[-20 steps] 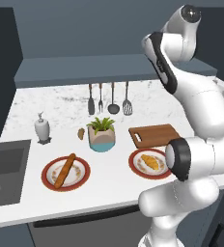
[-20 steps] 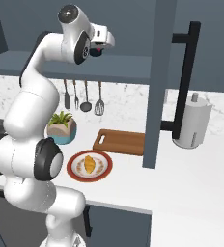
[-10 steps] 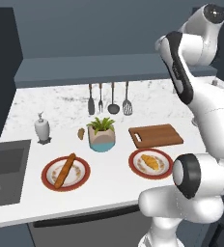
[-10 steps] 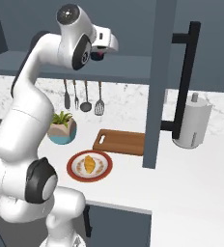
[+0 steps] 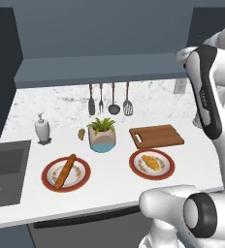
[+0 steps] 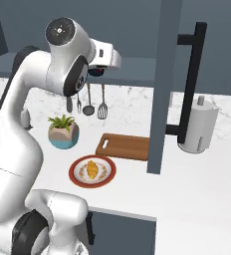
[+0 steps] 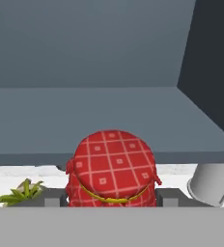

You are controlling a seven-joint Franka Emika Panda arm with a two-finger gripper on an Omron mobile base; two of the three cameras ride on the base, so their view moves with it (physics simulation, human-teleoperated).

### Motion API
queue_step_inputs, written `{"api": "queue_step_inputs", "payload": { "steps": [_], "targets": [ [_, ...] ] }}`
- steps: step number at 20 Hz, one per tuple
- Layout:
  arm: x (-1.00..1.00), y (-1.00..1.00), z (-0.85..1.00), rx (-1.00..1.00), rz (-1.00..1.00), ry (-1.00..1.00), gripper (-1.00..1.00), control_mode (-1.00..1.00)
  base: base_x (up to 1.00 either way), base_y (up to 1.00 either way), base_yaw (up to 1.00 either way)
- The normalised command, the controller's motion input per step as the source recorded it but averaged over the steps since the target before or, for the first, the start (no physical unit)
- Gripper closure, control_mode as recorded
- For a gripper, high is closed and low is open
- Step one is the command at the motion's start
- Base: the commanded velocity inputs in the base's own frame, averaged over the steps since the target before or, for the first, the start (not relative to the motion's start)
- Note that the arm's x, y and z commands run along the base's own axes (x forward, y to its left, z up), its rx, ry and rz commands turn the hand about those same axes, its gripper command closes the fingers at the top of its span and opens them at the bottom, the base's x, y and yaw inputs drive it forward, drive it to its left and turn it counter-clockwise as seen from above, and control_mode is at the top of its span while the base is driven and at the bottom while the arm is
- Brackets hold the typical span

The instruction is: From the different types of pastries on the counter, select a croissant and place it on the cutting board. Then retrieve a jar of jam from the cabinet and place it alongside the croissant on the cutting board.

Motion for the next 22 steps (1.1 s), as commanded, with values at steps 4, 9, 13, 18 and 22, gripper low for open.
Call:
{"api": "queue_step_inputs", "payload": {
  "steps": [4, 9, 13, 18, 22],
  "targets": [
    [-1.00, 0.00, -0.08, 0.00, 0.00, 0.00, 1.00, -1.00, 0.00, 0.00, 0.00],
    [-1.00, 0.00, -0.17, 0.00, 0.00, 0.04, 1.00, -1.00, 0.00, 0.00, 0.00],
    [-0.95, 0.00, -0.49, 0.00, 0.00, 0.02, 1.00, -1.00, 0.00, 0.00, 0.00],
    [-0.29, 0.08, -0.96, -0.02, 0.00, -0.01, 1.00, -1.00, 0.00, 0.00, 0.00],
    [-0.12, 0.14, -1.00, -0.14, 0.00, 0.00, 1.00, -1.00, 0.00, 0.00, 0.00]
  ]
}}
